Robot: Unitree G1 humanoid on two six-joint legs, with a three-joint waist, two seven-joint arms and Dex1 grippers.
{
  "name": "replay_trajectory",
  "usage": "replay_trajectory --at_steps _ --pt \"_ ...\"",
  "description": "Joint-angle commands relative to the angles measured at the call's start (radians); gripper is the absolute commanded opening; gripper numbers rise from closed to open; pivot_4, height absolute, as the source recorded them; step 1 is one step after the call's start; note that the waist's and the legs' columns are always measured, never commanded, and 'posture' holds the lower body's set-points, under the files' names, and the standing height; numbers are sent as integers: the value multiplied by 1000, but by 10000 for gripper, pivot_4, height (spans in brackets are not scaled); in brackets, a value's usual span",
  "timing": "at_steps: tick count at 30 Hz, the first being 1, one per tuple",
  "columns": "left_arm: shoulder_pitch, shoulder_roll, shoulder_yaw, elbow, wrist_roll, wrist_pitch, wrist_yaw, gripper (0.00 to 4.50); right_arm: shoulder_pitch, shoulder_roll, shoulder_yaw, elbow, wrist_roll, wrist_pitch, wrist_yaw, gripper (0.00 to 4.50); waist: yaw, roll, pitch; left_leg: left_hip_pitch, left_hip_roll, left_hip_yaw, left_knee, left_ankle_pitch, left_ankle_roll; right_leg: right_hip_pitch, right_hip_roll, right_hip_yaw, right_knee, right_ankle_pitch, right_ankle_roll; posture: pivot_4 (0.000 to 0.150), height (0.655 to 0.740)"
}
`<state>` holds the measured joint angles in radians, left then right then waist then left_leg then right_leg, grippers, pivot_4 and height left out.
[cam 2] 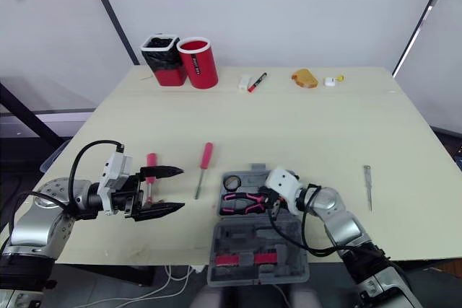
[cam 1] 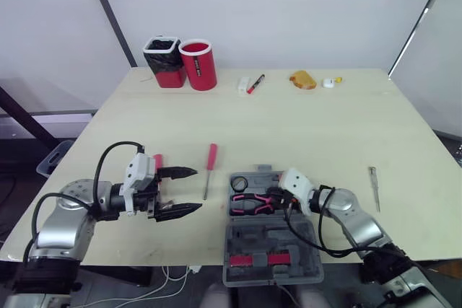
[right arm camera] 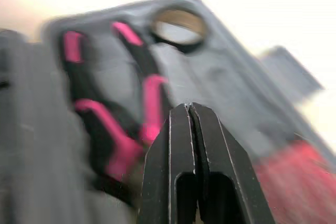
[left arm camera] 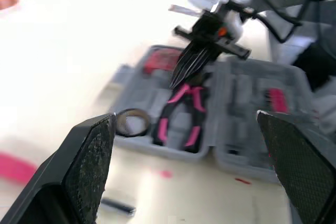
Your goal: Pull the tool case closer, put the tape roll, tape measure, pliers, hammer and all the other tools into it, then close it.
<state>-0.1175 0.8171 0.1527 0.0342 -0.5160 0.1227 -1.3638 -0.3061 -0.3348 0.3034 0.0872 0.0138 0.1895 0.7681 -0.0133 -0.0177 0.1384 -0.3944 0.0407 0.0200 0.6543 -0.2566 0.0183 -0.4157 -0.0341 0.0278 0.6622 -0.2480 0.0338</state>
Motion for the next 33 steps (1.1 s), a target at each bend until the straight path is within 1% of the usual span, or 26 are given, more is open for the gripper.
replay_trajectory --at_steps 1,5,7,10,14,15,17,19,20,21,22,24,30,33 --pt "37 -17 62 -31 -21 -6 51 45000 58 23 -143 -148 141 -60 -28 451 -1 0 1 -3 0 0 0 0 0 -2 0 0 0 0 0 1500 7400" --pt "50 -33 119 9 -15 -21 107 45000 155 -22 -280 -210 211 -119 -32 451 1 -3 9 -6 0 -1 -3 -1 0 -4 0 -2 -3 0 1 1500 7400" --pt "62 -39 133 10 -15 -21 120 45000 180 -39 -320 -224 232 -128 -36 451 1 -3 12 -6 0 0 -3 -1 0 -4 -1 -3 -3 0 1 1500 7400" --pt "109 -59 149 12 13 -50 157 45000 275 -87 -458 -229 272 -200 -40 451 1 -3 12 -5 -1 0 -2 -1 0 -3 -1 -1 -3 -1 1 1500 7400" --pt "156 -98 184 21 32 -83 239 45000 407 -129 -580 -235 338 -223 -22 451 2 -4 13 -4 -1 2 -2 -1 0 -1 -1 -2 -3 -1 1 1500 7400" --pt "174 -106 199 23 38 -95 260 45000 444 -139 -611 -244 356 -217 -19 2804 2 -5 14 -3 -1 2 -2 -1 0 -1 -1 -2 -2 -1 1 1500 7400" --pt "215 -113 226 21 41 -111 281 45000 504 -151 -664 -252 390 -214 -16 9325 -2 -4 14 -2 0 2 -2 0 0 0 0 -3 -2 -1 1 1500 7400" --pt "260 -111 251 14 37 -118 285 45000 555 -151 -713 -245 416 -218 -19 20599 -5 -4 14 0 1 2 -2 0 0 0 1 -1 -1 -1 0 1500 7400" --pt "286 -111 268 12 29 -116 284 45000 585 -151 -731 -240 425 -224 -11 24808 -5 -4 14 0 1 2 -2 0 0 0 1 -1 -1 -1 0 1500 7400" --pt "303 -111 277 7 24 -114 286 45000 602 -153 -741 -236 431 -227 -3 30943 -4 -4 14 0 1 2 -2 0 0 0 1 -1 -1 -1 0 1500 7400" --pt "338 -115 305 19 21 -120 290 45000 642 -146 -770 -227 448 -229 5 34764 -4 -4 14 1 1 2 -2 0 0 0 1 -1 -1 -2 -1 1500 7400" --pt "391 -120 341 43 28 -139 296 45000 702 -134 -815 -210 473 -234 11 44527 -1 -4 14 1 2 2 -2 0 0 0 0 0 -1 -3 -2 1500 7400" --pt "449 -158 416 108 25 -169 348 45000 829 -98 -891 -164 513 -265 28 44527 3 -5 13 1 3 2 -1 0 0 0 -2 0 -2 -5 1 1500 7400" --pt "464 -161 424 131 37 -185 349 45000 849 -91 -911 -137 525 -288 43 44527 2 -5 13 2 4 2 -1 -1 0 1 -3 0 -2 -5 1 1500 7400"
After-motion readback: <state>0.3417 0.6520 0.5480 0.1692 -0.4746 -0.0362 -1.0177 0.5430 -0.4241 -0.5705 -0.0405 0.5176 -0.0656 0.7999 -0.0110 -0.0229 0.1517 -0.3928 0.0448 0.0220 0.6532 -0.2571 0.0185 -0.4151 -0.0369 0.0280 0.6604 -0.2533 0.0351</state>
